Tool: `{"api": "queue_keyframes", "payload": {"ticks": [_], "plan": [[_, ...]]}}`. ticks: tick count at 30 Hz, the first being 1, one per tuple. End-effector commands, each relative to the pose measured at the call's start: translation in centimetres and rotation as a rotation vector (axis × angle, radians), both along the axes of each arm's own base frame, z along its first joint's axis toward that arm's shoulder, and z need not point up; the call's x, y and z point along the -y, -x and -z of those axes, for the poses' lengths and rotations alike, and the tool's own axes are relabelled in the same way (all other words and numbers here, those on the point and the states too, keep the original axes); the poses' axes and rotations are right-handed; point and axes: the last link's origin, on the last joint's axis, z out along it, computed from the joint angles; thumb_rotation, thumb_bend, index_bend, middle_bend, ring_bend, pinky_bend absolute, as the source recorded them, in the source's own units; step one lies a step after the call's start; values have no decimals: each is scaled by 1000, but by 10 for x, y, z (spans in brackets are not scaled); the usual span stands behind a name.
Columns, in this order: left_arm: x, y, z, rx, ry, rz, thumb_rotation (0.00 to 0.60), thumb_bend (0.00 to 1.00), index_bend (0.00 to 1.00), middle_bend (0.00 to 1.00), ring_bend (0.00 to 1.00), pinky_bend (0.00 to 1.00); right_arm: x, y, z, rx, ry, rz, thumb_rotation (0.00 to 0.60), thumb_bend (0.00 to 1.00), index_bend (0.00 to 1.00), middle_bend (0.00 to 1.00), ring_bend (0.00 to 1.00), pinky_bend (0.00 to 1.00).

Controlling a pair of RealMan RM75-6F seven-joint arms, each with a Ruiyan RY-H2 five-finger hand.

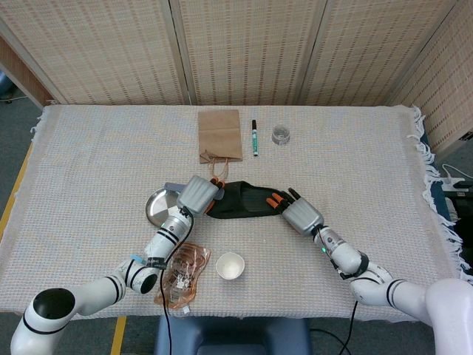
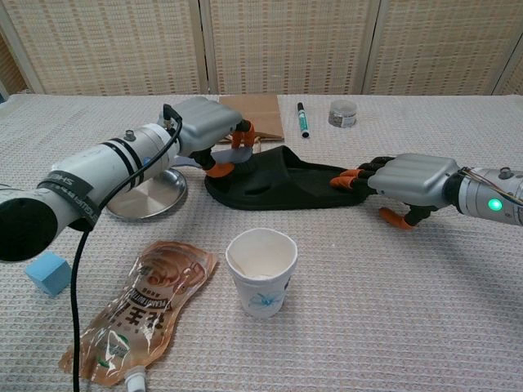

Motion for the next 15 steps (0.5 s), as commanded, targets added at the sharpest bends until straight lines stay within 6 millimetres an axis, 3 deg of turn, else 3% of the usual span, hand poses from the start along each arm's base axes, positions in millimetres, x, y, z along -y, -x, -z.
{"api": "queue_keyframes", "payload": {"ticks": [1, 6, 15], "plan": [[-5, 7, -3, -3, -13, -19, 600, 427, 492, 604, 898, 1000, -1, 1, 0, -9, -1, -3, 600, 615, 0, 0, 0, 0], [-3, 6, -6, -2, -20, 5, 600, 428, 498, 609, 899, 1000, -1, 2, 0, -9, 0, 0, 600, 615, 0, 0, 0, 0], [19, -11, 1, 30, 29, 75, 600, 427, 497, 609, 898, 1000, -1, 2, -1, -11, 2, -1, 600, 617, 0, 0, 0, 0]]}}
